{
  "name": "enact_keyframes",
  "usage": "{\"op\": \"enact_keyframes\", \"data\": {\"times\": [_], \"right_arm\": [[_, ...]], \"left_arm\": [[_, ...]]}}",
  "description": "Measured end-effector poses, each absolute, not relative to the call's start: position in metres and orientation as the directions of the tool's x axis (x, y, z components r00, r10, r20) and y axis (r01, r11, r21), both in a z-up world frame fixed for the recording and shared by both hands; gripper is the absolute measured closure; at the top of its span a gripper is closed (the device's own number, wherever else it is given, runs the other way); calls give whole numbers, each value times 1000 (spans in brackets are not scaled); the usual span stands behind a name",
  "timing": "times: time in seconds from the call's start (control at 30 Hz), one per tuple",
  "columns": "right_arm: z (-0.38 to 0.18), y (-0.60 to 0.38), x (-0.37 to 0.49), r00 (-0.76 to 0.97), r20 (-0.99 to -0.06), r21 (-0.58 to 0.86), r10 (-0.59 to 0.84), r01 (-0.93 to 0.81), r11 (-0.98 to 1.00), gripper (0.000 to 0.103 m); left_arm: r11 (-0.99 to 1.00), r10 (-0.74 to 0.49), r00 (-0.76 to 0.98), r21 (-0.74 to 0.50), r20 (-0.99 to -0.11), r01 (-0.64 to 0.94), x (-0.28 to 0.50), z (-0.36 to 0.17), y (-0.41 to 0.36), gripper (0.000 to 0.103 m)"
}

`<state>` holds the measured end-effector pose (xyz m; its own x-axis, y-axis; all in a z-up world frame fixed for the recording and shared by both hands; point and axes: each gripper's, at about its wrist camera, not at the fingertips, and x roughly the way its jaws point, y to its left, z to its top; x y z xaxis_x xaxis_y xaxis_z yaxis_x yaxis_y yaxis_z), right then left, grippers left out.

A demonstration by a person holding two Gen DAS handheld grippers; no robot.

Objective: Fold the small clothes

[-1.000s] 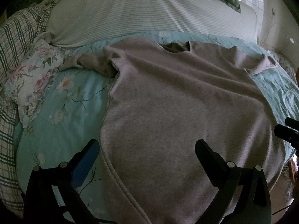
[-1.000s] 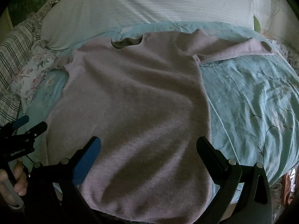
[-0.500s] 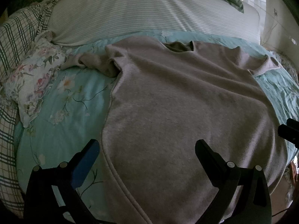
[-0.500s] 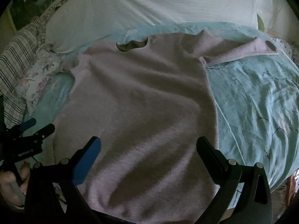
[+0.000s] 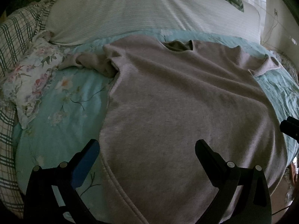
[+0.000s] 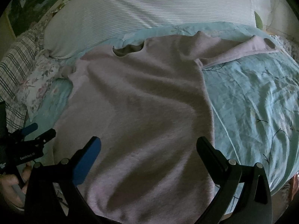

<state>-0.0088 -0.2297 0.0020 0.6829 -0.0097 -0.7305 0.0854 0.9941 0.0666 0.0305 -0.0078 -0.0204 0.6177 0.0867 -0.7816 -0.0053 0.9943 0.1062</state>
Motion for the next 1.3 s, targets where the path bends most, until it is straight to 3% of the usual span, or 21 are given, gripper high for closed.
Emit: {"op": "enact_keyframes", "data": {"times": [0.6, 0.73, 0.87, 1.1, 1.3], "right_arm": [[19, -294, 8, 728, -686, 204, 16, 171, 964, 1], [21, -333, 10, 748, -663, 290, 9, 246, 925, 16], [19, -372, 15, 764, -645, 382, 22, 297, 875, 17], [30, -431, 39, 788, -616, 415, 3, 321, 851, 17], [46, -521, 72, 809, -581, 483, -87, 429, 764, 41]], "left_arm": [[997, 55, 608, 75, -792, 7, 49, -18, -13, 1], [997, 49, 613, 75, -789, 17, 54, -14, -16, 1], [997, 38, 628, 69, -777, 26, 58, -12, -16, 1], [999, -15, 612, 7, -791, 33, 75, -17, -13, 1], [1000, -18, 602, -12, -799, 14, 92, -24, -11, 1]]}}
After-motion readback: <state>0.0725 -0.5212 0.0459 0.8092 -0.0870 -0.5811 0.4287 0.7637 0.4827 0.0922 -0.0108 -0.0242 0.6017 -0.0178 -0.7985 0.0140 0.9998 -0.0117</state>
